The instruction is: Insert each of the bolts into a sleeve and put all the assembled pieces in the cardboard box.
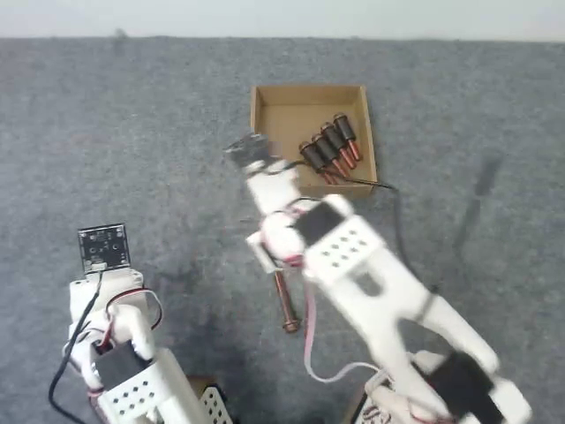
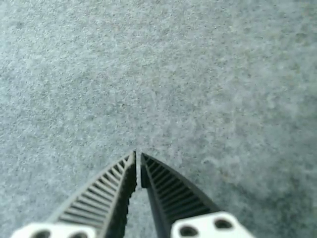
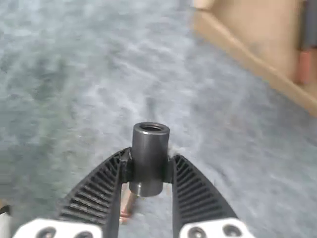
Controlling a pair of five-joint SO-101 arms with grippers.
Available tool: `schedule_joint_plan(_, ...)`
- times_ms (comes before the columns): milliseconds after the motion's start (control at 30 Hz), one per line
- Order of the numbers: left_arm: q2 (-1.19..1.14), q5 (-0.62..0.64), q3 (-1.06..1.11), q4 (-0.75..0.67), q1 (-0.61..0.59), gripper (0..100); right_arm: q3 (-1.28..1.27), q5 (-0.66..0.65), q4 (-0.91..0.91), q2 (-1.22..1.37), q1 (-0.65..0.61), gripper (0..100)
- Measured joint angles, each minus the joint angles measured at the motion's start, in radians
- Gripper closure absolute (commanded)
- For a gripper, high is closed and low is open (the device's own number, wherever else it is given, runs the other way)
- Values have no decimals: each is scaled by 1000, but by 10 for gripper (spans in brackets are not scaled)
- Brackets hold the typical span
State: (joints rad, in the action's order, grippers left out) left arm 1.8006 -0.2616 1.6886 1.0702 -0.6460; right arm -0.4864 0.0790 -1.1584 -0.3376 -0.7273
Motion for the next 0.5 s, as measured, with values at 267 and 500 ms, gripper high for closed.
schedule_joint_plan(267,0,0,0,0,0,988,-262,-157,0,-213,273,991)
schedule_joint_plan(500,0,0,0,0,0,988,-514,-267,74,-322,591,991)
